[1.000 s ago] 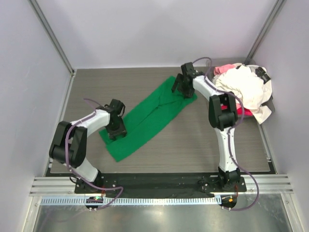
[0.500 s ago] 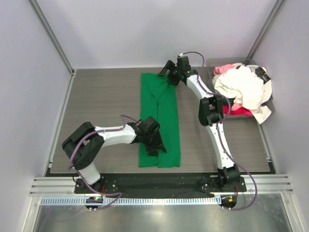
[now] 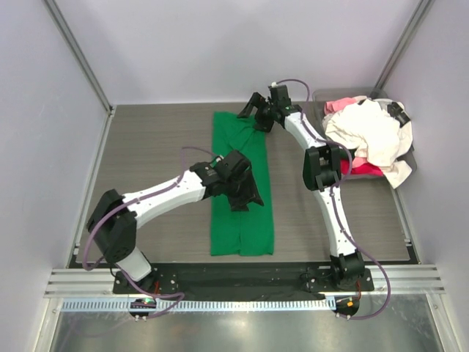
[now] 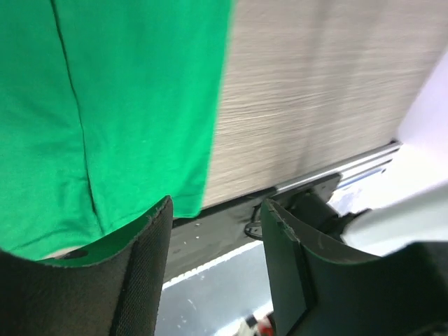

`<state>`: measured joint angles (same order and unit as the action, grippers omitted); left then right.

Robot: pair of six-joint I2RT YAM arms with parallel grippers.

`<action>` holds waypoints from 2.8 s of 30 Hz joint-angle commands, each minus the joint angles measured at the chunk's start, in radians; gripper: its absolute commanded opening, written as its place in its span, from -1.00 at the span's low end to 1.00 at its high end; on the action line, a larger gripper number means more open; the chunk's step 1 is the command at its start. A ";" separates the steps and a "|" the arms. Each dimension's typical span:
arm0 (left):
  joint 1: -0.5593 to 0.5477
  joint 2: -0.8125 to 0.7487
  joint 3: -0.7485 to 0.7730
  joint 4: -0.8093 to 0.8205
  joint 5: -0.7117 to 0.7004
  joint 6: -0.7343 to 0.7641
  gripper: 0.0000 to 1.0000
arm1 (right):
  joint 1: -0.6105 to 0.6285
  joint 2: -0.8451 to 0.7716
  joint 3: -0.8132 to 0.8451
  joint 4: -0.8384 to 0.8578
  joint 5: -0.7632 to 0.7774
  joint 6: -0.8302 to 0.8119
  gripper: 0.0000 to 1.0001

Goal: Fold and stack the t-shirts

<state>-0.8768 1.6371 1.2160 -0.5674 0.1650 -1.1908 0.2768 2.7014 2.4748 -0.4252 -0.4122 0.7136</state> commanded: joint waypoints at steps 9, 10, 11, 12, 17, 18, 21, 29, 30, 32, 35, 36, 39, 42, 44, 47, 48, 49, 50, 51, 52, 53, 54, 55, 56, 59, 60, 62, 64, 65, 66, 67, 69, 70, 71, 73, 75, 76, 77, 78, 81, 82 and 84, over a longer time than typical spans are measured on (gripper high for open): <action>0.015 -0.252 0.130 -0.339 -0.346 0.165 0.17 | -0.013 -0.574 -0.339 -0.198 -0.035 -0.117 0.99; 0.016 -0.270 0.082 -0.336 -0.357 0.165 0.17 | -0.011 -0.624 -0.399 -0.222 -0.016 -0.130 0.99; 0.016 -0.311 0.054 -0.330 -0.367 0.165 0.18 | -0.011 -0.676 -0.469 -0.231 0.012 -0.141 0.99; 0.016 -0.330 0.025 -0.322 -0.371 0.162 0.18 | -0.011 -0.737 -0.543 -0.242 0.039 -0.147 0.99; 0.018 -0.454 -0.201 -0.256 -0.358 0.145 0.18 | 0.018 -1.121 -1.066 -0.288 0.223 -0.126 0.99; 0.016 -0.468 -0.229 -0.244 -0.354 0.140 0.18 | 0.033 -1.165 -1.187 -0.291 0.240 -0.106 0.97; 0.015 -0.505 -0.333 -0.201 -0.334 0.109 0.16 | 0.137 -1.346 -1.386 -0.314 0.326 -0.065 0.90; -0.036 -0.550 -0.516 -0.085 -0.302 0.013 0.14 | 0.397 -1.657 -1.839 -0.190 0.319 0.199 0.56; -0.040 -0.551 -0.532 -0.071 -0.300 0.005 0.13 | 0.407 -1.673 -1.879 -0.176 0.306 0.208 0.51; -0.057 -0.551 -0.562 -0.046 -0.298 -0.006 0.13 | 0.439 -1.680 -1.906 -0.149 0.305 0.230 0.43; -0.079 -0.546 -0.598 -0.023 -0.302 -0.030 0.12 | 0.456 -1.680 -1.953 -0.090 0.283 0.262 0.29; -0.082 -0.548 -0.608 -0.011 -0.302 -0.042 0.13 | 0.463 -1.677 -1.976 -0.075 0.280 0.270 0.26; -0.094 -0.546 -0.639 0.006 -0.302 -0.056 0.12 | 0.483 -1.666 -2.011 -0.029 0.280 0.288 0.21; -0.109 -0.546 -0.661 0.026 -0.302 -0.073 0.12 | 0.496 -1.661 -2.042 0.006 0.277 0.308 0.11; -0.122 -0.546 -0.670 0.029 -0.306 -0.098 0.11 | 0.510 -1.667 -2.056 0.016 0.277 0.313 0.05; -0.159 -0.542 -0.688 0.037 -0.329 -0.134 0.11 | 0.522 -1.677 -2.074 0.016 0.280 0.320 -0.17; -0.166 -0.539 -0.696 0.044 -0.334 -0.141 0.11 | 0.527 -1.680 -2.088 0.019 0.282 0.322 -0.24; -0.178 -0.533 -0.696 0.047 -0.341 -0.145 0.11 | 0.527 -1.683 -2.094 0.023 0.282 0.322 -0.27; -0.185 -0.528 -0.696 0.052 -0.344 -0.154 0.11 | 0.527 -1.686 -2.099 0.026 0.279 0.319 -0.28; -0.189 -0.522 -0.696 0.054 -0.349 -0.158 0.10 | 0.526 -1.687 -2.108 0.031 0.276 0.317 -0.33; -0.200 -0.513 -0.694 0.055 -0.354 -0.161 0.10 | 0.526 -1.690 -2.111 0.035 0.276 0.316 -0.37; -0.206 -0.507 -0.691 0.054 -0.355 -0.168 0.10 | 0.526 -1.689 -2.113 0.034 0.274 0.314 -0.41; -0.209 -0.502 -0.691 0.058 -0.357 -0.173 0.10 | 0.526 -1.692 -2.116 0.036 0.274 0.313 -0.49; -0.220 -0.496 -0.690 0.057 -0.360 -0.176 0.10 | 0.526 -1.692 -2.116 0.034 0.273 0.313 -0.52; -0.231 -0.487 -0.691 0.060 -0.364 -0.185 0.10 | 0.526 -1.698 -2.120 0.037 0.274 0.313 -0.58; -0.243 -0.473 -0.694 0.060 -0.380 -0.199 0.08 | 0.526 -1.700 -2.127 0.037 0.273 0.313 -0.63; -0.252 -0.471 -0.697 0.058 -0.386 -0.210 0.08 | 0.526 -1.701 -2.128 0.042 0.271 0.313 -0.64; -0.261 -0.467 -0.699 0.058 -0.406 -0.222 0.06 | 0.526 -1.701 -2.133 0.042 0.270 0.313 -0.65; -0.272 -0.464 -0.701 0.060 -0.420 -0.237 0.05 | 0.526 -1.704 -2.137 0.046 0.265 0.313 -0.66; -0.275 -0.461 -0.699 0.058 -0.424 -0.240 0.01 | 0.526 -1.706 -2.140 0.049 0.263 0.310 -0.66; -0.280 -0.453 -0.699 0.058 -0.436 -0.248 0.00 | 0.526 -1.707 -2.143 0.051 0.262 0.310 -0.66; -0.283 -0.450 -0.701 0.058 -0.441 -0.251 -0.04 | 0.526 -1.709 -2.145 0.051 0.263 0.307 -0.68; -0.290 -0.441 -0.701 0.058 -0.456 -0.257 -0.30 | 0.526 -1.710 -2.148 0.057 0.262 0.308 -0.74; -0.294 -0.441 -0.699 0.060 -0.464 -0.260 -0.47 | 0.526 -1.709 -2.150 0.057 0.259 0.307 -0.78; -0.297 -0.439 -0.696 0.060 -0.469 -0.260 -0.72 | 0.527 -1.712 -2.150 0.057 0.260 0.307 -0.86; -0.304 -0.444 -0.688 0.055 -0.478 -0.260 -0.89 | 0.526 -1.718 -2.148 0.059 0.256 0.307 -0.96; -0.318 -0.454 -0.655 0.029 -0.492 -0.257 -1.00 | 0.524 -1.740 -2.142 0.048 0.250 0.310 -0.98; -0.324 -0.460 -0.636 0.009 -0.499 -0.257 -0.99 | 0.525 -1.749 -2.137 0.039 0.250 0.313 -0.98; -0.330 -0.464 -0.618 -0.036 -0.510 -0.254 -1.00 | 0.526 -1.767 -2.119 0.025 0.251 0.313 -0.98; -0.341 -0.465 -0.590 -0.063 -0.518 -0.251 -1.00 | 0.526 -1.776 -2.107 -0.007 0.260 0.313 -0.97; -0.343 -0.479 -0.509 -0.147 -0.545 -0.236 -1.00 | 0.527 -1.804 -2.039 -0.079 0.302 0.303 -0.98; -0.343 -0.485 -0.469 -0.164 -0.567 -0.230 -0.99 | 0.526 -1.807 -2.021 -0.092 0.312 0.302 -0.98; -0.343 -0.490 -0.434 -0.213 -0.590 -0.214 -0.99 | 0.526 -1.804 -1.961 -0.136 0.348 0.288 -0.98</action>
<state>-1.2156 1.1790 0.7059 -0.6739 -0.3298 -1.4277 0.7967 0.9161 0.4122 -0.4984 -0.1291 1.0214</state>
